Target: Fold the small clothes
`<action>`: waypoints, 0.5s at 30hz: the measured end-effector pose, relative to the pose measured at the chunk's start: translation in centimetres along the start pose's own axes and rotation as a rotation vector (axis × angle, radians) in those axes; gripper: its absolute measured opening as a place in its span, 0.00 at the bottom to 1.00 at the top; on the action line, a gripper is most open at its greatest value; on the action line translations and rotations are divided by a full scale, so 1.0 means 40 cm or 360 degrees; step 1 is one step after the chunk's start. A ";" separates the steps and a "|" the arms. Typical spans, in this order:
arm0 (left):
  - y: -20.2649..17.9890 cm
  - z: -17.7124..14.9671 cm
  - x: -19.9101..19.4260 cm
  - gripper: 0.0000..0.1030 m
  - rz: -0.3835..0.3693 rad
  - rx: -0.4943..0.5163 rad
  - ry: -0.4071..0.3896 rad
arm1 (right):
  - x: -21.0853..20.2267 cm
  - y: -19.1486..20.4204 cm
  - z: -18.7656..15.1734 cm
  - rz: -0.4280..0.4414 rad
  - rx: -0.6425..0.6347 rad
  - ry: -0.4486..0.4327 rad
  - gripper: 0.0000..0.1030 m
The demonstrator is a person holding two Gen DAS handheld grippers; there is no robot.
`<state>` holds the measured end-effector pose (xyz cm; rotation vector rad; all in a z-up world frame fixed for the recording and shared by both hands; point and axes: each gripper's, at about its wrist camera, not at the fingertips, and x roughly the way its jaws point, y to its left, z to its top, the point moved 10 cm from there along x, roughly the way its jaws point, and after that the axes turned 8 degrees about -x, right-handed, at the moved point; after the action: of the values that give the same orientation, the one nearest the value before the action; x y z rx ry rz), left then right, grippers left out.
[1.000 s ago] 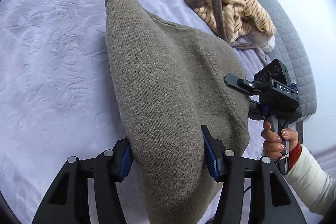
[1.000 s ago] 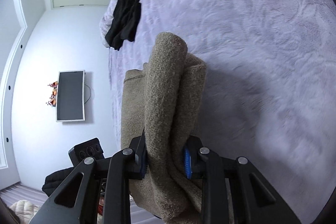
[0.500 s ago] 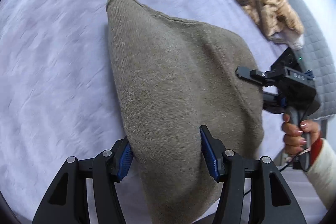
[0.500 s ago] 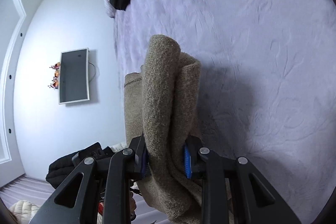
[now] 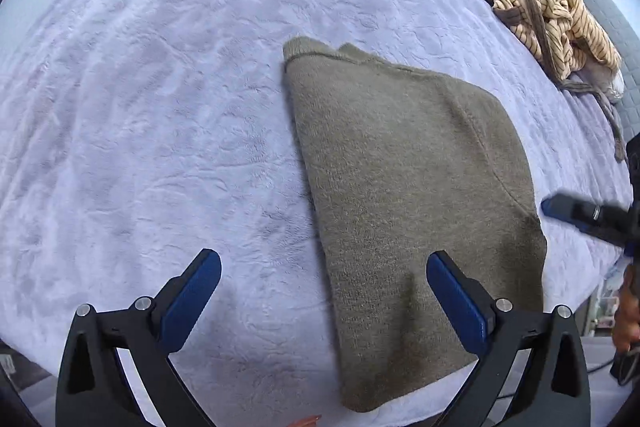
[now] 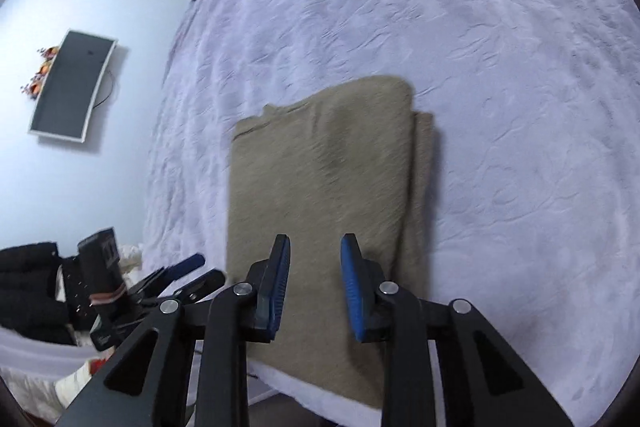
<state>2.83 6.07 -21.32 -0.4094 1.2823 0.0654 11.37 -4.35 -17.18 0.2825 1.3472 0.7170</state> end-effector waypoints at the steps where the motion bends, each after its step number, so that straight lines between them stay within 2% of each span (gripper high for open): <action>1: 0.007 -0.002 -0.006 1.00 0.0003 0.0010 -0.0005 | 0.012 -0.005 -0.033 -0.0040 -0.0018 0.0033 0.28; 3: 0.004 -0.005 -0.016 1.00 0.0012 0.0020 -0.0004 | 0.035 -0.048 -0.074 -0.0153 0.0002 0.0080 0.28; 4: 0.011 -0.008 -0.021 1.00 0.0016 0.0024 -0.0001 | 0.045 -0.089 -0.090 -0.0206 0.0083 0.0085 0.27; 6: 0.011 -0.015 -0.029 1.00 0.0040 0.0032 -0.0001 | 0.038 -0.159 -0.117 -0.0234 0.0232 0.0058 0.23; 8: 0.018 -0.027 -0.036 1.00 0.0070 0.0048 0.0000 | 0.022 -0.197 -0.138 -0.0245 0.0328 0.0034 0.15; 9: 0.016 -0.031 -0.038 1.00 0.0086 0.0055 0.0001 | 0.015 -0.205 -0.148 -0.0244 0.0353 0.0031 0.15; 10: 0.016 -0.036 -0.039 1.00 0.0107 0.0066 0.0005 | 0.004 -0.217 -0.161 -0.0283 0.0375 0.0039 0.16; 11: 0.015 -0.042 -0.039 1.00 0.0131 0.0078 0.0011 | -0.007 -0.228 -0.175 -0.0345 0.0379 0.0064 0.23; 15: 0.001 -0.060 -0.045 1.00 0.0176 0.0107 0.0034 | -0.054 -0.207 -0.185 -0.0382 0.0387 0.0034 0.23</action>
<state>0.08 5.61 -20.16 -0.2823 1.3237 0.1113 6.76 -13.51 -21.95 0.3004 1.4612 0.3567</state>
